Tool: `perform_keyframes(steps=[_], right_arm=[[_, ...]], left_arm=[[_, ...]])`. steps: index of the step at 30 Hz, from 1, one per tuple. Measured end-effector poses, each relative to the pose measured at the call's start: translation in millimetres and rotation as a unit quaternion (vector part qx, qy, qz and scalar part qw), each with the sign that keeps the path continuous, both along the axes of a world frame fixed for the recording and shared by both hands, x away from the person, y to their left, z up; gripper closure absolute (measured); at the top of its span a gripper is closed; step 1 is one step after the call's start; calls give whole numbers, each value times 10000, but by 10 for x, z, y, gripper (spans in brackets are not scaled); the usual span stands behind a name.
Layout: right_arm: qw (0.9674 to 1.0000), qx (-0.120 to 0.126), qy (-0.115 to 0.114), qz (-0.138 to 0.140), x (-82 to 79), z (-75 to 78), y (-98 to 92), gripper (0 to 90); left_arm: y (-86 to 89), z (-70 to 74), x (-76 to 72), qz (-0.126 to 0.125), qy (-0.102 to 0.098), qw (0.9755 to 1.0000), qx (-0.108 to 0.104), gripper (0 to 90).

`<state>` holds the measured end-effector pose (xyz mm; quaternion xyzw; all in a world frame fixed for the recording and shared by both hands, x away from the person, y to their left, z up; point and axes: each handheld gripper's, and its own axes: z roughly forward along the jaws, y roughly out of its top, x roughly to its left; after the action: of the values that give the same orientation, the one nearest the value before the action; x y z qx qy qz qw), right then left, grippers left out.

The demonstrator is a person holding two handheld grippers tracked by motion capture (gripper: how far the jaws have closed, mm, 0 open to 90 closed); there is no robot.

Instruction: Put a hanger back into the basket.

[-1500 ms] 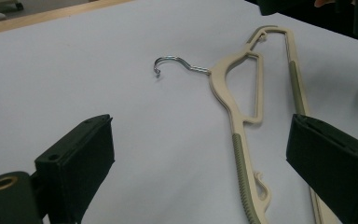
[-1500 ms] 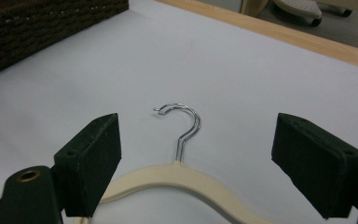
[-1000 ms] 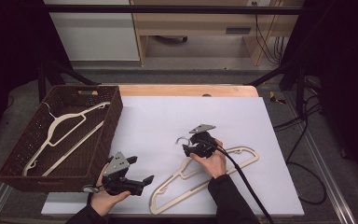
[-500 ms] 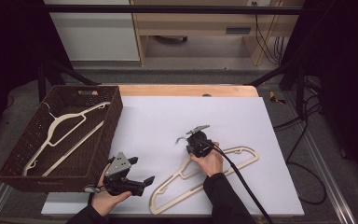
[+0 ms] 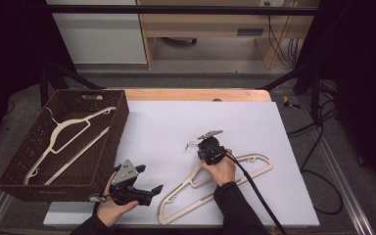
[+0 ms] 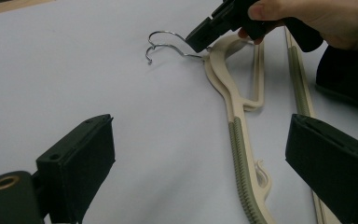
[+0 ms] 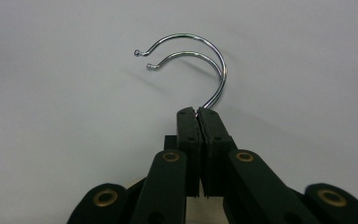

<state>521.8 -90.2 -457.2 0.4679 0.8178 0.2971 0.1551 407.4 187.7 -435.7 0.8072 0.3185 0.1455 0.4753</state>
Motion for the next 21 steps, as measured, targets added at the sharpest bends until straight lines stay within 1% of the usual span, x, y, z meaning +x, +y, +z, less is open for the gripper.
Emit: perform_keyframes(steps=[4,5,7,8,9,10,11,12,13,14,15,17,19,21], right_arm=[[9999,61,-81,8,-47,71,-15,888],[9998,119,-165,44,-71,113,-30,888],[9997,149,-174,36,-85,136,-36,888],[9996,192,-217,72,-101,163,-48,889],[9995,190,-241,54,-110,179,-51,889],[9994,171,-279,95,-121,202,-67,889],[9993,217,-311,59,-137,223,-67,889],[9991,212,-356,105,-152,244,-81,889],[9987,273,-416,99,-189,284,-95,890],[9987,273,-416,99,-189,284,-95,890],[9982,336,-488,132,-228,320,-116,890],[9978,363,-528,158,-248,335,-129,890],[9972,445,-570,185,-286,364,-146,890],[9965,451,-660,229,-334,405,-170,890]], left_arm=[[-23,17,21,-16,61,10000,-51,81],[-39,20,31,-28,71,9999,-90,86],[-73,44,45,-67,93,9999,-72,86],[-88,50,47,-71,84,9999,-83,91],[-106,63,54,-90,98,9999,-84,92],[-125,77,65,-121,120,9998,-94,94],[-147,94,78,-149,137,9997,-106,95],[-170,115,97,-167,134,9997,-113,99],[-196,136,119,-188,139,9996,-126,105],[-222,160,143,-213,159,9996,-127,105],[-254,179,164,-223,168,9995,-156,120],[-322,212,207,-277,204,9993,-154,127],[-405,214,252,-352,255,9989,-155,150],[-494,199,288,-427,322,9985,-116,190]])
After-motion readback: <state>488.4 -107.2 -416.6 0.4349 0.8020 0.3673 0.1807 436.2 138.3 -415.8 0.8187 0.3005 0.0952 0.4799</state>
